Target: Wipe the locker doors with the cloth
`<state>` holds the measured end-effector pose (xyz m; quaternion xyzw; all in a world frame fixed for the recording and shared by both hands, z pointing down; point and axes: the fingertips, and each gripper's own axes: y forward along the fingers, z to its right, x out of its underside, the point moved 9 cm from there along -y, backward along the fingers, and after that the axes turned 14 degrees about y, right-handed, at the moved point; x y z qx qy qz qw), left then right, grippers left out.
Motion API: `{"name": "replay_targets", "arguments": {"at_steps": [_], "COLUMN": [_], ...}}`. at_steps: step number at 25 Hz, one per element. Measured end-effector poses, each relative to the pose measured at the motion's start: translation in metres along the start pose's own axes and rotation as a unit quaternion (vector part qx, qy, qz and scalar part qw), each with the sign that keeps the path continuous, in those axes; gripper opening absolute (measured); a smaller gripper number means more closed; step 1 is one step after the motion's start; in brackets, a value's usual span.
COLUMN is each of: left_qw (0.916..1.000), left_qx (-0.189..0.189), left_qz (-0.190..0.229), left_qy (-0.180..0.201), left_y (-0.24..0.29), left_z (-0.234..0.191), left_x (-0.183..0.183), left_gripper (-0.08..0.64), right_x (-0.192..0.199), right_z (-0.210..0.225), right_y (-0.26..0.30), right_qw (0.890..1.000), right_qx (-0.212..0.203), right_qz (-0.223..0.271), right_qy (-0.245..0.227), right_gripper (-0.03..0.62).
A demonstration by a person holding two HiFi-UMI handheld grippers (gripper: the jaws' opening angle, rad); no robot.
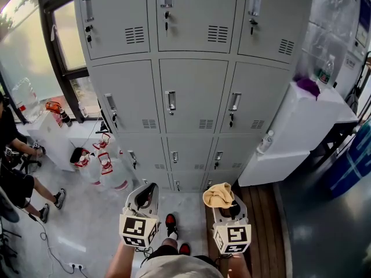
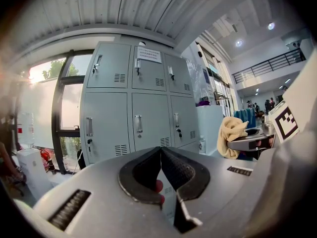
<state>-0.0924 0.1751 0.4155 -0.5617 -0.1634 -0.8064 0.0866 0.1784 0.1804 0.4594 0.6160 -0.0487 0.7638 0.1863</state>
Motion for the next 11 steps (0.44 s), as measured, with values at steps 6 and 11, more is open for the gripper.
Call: {"name": "replay_targets", "arguments": {"at_steps": [6, 11], "left_qw": [1.0, 1.0], "left_qx": [0.0, 0.001], "left_qz": [-0.004, -0.005], "left_qy": [0.0, 0.0], "left_y": [-0.0013, -0.0013], "left_z": [0.0001, 0.0018], "left_x": [0.0025, 0.0023], "left_gripper": [0.023, 0.023], "right_x": [0.0004, -0.0002], "right_z": [-0.0003, 0.0003], "right_y": [0.0002, -0.001], "right_qw": [1.0, 1.0], "right_qx": [0.0, 0.001], "right_qz": [0.003, 0.002], "right_qy": [0.003, 0.003], "right_gripper": [0.184, 0.184]}}
